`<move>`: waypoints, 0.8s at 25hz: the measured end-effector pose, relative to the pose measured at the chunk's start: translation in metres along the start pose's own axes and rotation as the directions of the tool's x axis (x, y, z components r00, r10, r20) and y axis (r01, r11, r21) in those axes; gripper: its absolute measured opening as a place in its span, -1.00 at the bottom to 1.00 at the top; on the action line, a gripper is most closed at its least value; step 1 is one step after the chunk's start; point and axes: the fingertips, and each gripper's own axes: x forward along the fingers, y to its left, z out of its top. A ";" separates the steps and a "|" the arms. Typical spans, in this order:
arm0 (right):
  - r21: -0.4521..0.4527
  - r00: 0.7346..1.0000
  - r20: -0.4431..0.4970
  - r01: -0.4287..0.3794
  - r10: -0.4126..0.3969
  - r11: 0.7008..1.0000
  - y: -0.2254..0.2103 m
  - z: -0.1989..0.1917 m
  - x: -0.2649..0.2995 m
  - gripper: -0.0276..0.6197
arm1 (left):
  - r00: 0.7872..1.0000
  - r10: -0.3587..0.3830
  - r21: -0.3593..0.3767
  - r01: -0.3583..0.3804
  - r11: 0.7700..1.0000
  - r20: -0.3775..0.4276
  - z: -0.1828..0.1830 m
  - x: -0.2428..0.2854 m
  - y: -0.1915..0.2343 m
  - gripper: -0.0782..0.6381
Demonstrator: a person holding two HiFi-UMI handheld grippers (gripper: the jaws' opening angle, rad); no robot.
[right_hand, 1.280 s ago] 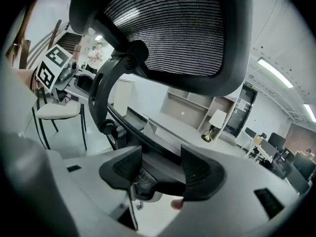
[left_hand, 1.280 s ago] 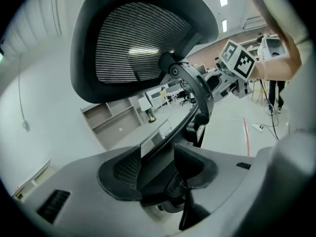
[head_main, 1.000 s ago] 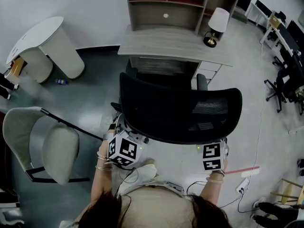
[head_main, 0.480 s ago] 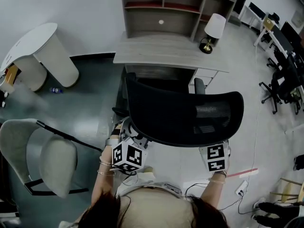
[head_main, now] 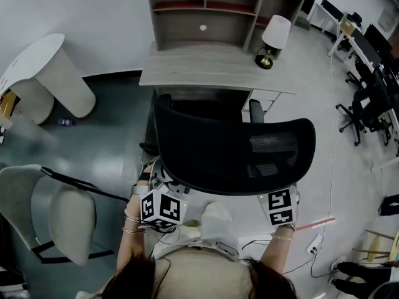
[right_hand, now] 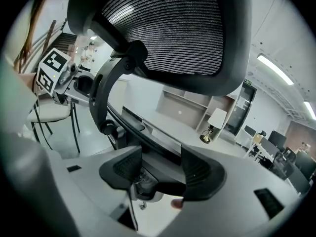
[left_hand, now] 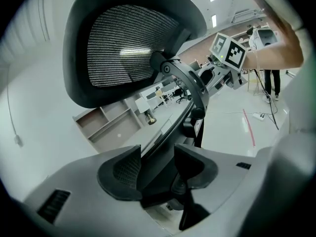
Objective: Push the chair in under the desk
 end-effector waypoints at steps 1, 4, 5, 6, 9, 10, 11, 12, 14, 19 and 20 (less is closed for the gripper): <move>-0.003 1.000 0.003 -0.003 0.004 1.000 -0.001 0.001 0.002 -0.19 | 1.000 0.004 -0.005 -0.004 1.000 -0.001 0.000 0.001 0.001 -0.18; -0.013 1.000 0.015 -0.013 0.013 1.000 -0.003 0.001 0.006 -0.19 | 1.000 0.021 -0.034 -0.021 0.999 0.001 0.001 0.005 0.005 -0.18; -0.016 1.000 0.017 -0.016 0.016 1.000 -0.005 0.001 0.007 -0.19 | 1.000 0.027 -0.048 -0.027 0.998 0.003 0.001 0.007 0.006 -0.18; -0.018 1.000 0.017 -0.019 0.019 1.000 -0.007 0.001 0.008 -0.19 | 0.999 0.032 -0.059 -0.032 0.998 0.002 0.002 0.009 0.007 -0.18; -0.022 1.000 0.009 -0.029 0.029 0.999 -0.013 0.002 0.013 -0.19 | 0.999 0.042 -0.067 -0.042 0.997 -0.014 0.004 0.017 0.009 -0.18; -0.024 0.999 0.009 -0.032 0.032 0.999 -0.013 0.002 0.014 -0.19 | 0.999 0.047 -0.067 -0.048 0.997 -0.019 0.004 0.018 0.009 -0.18; -0.027 0.999 0.012 -0.034 0.034 0.999 -0.014 0.002 0.015 -0.19 | 0.998 0.054 -0.068 -0.055 0.996 -0.023 0.004 0.019 0.010 -0.18; -0.031 0.999 0.015 -0.036 0.036 0.999 -0.015 0.003 0.016 -0.19 | 0.998 0.060 -0.071 -0.062 0.996 -0.028 0.004 0.020 0.011 -0.18; -0.037 0.999 0.018 -0.041 0.041 0.998 -0.019 0.004 0.018 -0.19 | 0.997 0.070 -0.076 -0.073 0.994 -0.033 0.005 0.023 0.012 -0.18; -0.037 0.998 0.010 -0.055 0.055 0.998 -0.029 0.002 0.025 -0.19 | 0.996 0.078 -0.077 -0.080 0.994 -0.039 0.010 0.032 0.010 -0.18; -0.037 0.998 0.010 -0.054 0.055 0.998 -0.031 0.002 0.026 -0.19 | 0.996 0.081 -0.077 -0.084 0.993 -0.038 0.010 0.034 0.011 -0.18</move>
